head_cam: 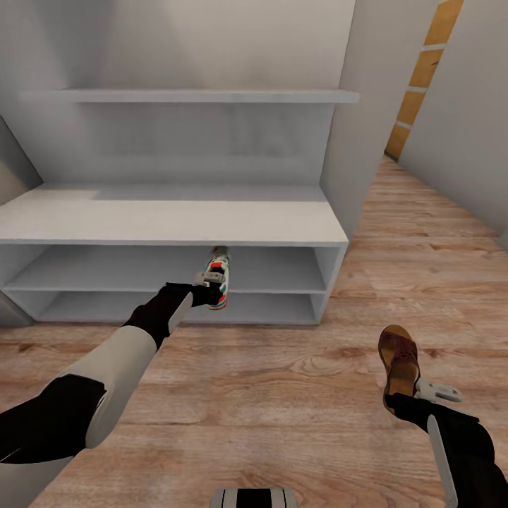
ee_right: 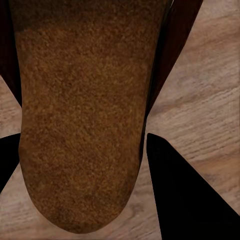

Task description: Pick up the two gym shoes and the two sandals from the corridor floor and place them onto the hallstand (shoe rack) in the corridor, making sure they are on the rack and not on the floor. Arrange them so the two gym shoes are next to each other and the two sandals are next to each other.

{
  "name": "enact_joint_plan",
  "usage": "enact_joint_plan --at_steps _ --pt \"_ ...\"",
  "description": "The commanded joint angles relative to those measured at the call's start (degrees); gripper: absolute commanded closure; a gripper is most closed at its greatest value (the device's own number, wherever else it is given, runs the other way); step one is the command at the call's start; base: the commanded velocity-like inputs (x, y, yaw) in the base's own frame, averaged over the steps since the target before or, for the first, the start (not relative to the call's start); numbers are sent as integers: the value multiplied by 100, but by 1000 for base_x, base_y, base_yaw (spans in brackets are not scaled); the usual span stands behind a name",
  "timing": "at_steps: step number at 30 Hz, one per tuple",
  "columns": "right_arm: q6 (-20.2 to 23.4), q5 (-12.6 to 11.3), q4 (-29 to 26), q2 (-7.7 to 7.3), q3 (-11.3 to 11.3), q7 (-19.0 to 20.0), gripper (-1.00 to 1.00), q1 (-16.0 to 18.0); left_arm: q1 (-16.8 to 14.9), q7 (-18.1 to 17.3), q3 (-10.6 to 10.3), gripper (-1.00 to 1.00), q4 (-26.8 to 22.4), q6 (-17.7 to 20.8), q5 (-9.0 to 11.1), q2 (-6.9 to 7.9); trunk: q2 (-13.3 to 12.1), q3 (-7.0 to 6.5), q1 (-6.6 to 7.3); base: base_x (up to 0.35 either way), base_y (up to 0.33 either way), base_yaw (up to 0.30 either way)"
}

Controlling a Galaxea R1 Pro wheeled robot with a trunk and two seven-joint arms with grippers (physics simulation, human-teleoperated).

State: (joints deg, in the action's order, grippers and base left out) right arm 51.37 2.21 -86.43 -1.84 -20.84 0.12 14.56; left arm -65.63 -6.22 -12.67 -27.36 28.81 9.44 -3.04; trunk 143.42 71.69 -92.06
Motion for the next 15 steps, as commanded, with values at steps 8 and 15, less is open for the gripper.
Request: enact_joint_plan --at_steps 8,15 --pt "27 7 -6 -1 3 -16 100 3 -3 19 -31 100 -7 29 58 5 2 4 0 65 86 0" --pt "30 7 -6 -1 2 -17 100 3 -3 18 -34 100 -7 29 58 5 2 4 0 49 60 0"
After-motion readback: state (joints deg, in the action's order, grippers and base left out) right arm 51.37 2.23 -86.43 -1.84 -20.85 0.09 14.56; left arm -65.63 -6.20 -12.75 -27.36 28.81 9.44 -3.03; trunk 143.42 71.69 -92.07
